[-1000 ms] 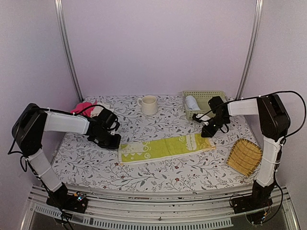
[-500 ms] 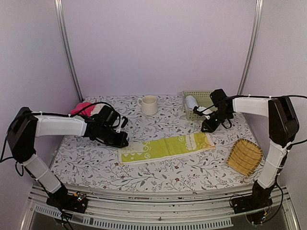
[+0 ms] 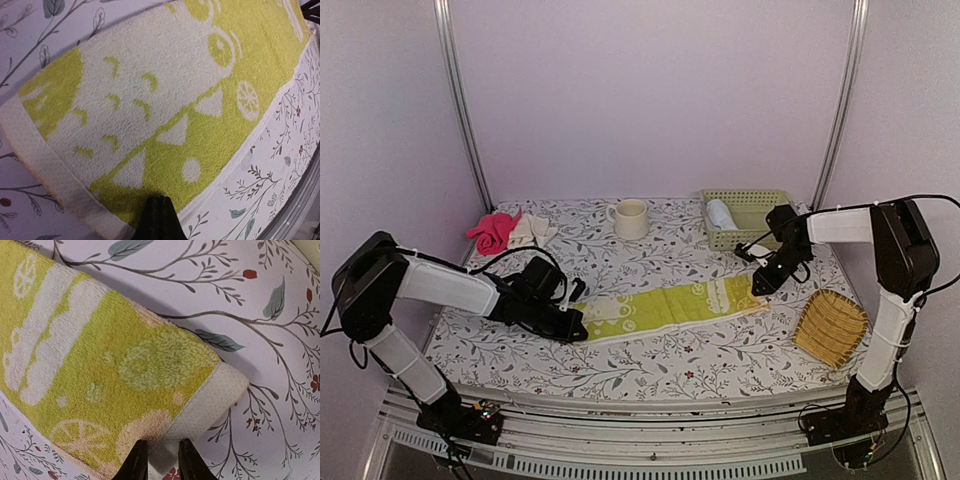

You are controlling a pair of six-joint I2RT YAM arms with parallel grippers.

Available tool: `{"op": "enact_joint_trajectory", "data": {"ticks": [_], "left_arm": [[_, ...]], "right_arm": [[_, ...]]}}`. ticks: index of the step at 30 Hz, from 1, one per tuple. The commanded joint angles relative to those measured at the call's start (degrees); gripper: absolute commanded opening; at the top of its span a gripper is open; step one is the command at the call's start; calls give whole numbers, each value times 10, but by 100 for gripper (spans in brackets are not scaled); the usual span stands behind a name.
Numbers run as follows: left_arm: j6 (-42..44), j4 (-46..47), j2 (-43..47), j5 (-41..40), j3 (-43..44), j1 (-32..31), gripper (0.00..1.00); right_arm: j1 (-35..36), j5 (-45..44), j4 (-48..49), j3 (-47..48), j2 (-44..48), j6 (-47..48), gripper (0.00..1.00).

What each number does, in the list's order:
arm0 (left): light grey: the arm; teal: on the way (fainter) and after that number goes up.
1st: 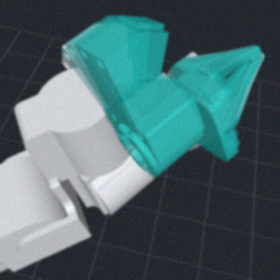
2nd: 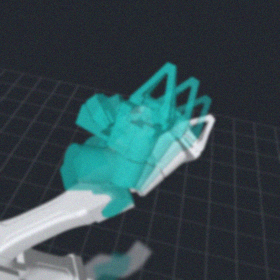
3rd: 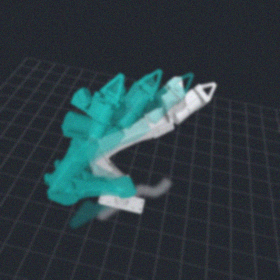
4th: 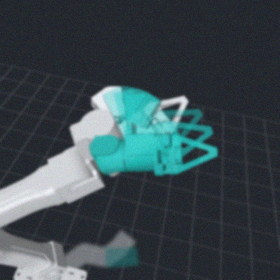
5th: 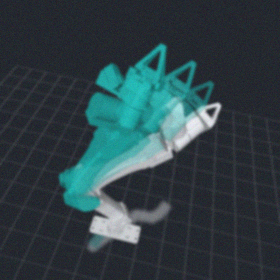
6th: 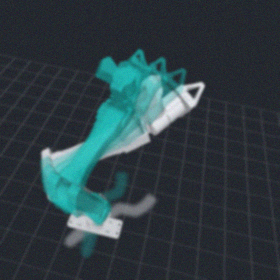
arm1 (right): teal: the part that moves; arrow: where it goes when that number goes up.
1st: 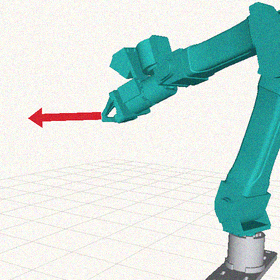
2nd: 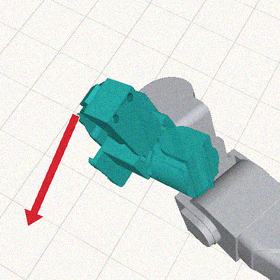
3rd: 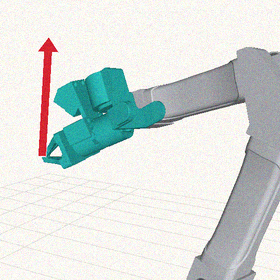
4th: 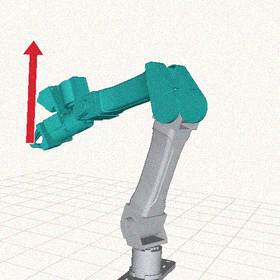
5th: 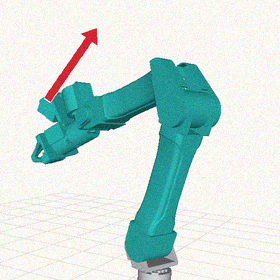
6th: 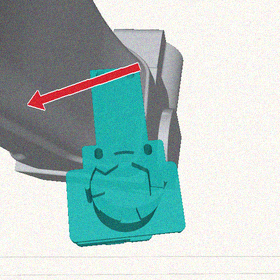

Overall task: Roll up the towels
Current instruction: Adjust the towel at the center of the board.

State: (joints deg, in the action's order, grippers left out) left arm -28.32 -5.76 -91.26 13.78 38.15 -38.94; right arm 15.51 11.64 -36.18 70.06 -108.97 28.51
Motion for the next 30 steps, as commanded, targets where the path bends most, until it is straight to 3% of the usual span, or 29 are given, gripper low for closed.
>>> {"op": "enact_joint_trajectory", "data": {"ticks": [1, 6, 14, 21, 25, 30], "left_arm": [[-40, -12, -6, 20, -50, -15, 0], [-44, -19, 34, -9, -65, -21, 0], [53, -127, 84, -101, 93, -20, 0], [181, -162, 37, -154, 281, -10, 32], [209, -195, -25, -167, 379, 6, 34], [204, -220, -67, -74, 454, 24, 34]], "right_arm": [[-18, -23, 1, -3, -28, 5, 25], [-19, -12, -10, 20, -28, 1, 25], [-20, 23, -27, 25, 73, 11, 32], [-38, 26, -41, 20, 125, -24, 45], [-55, 29, -58, 20, 130, -40, 46], [-63, 39, -71, 7, 110, -52, 44]]}}
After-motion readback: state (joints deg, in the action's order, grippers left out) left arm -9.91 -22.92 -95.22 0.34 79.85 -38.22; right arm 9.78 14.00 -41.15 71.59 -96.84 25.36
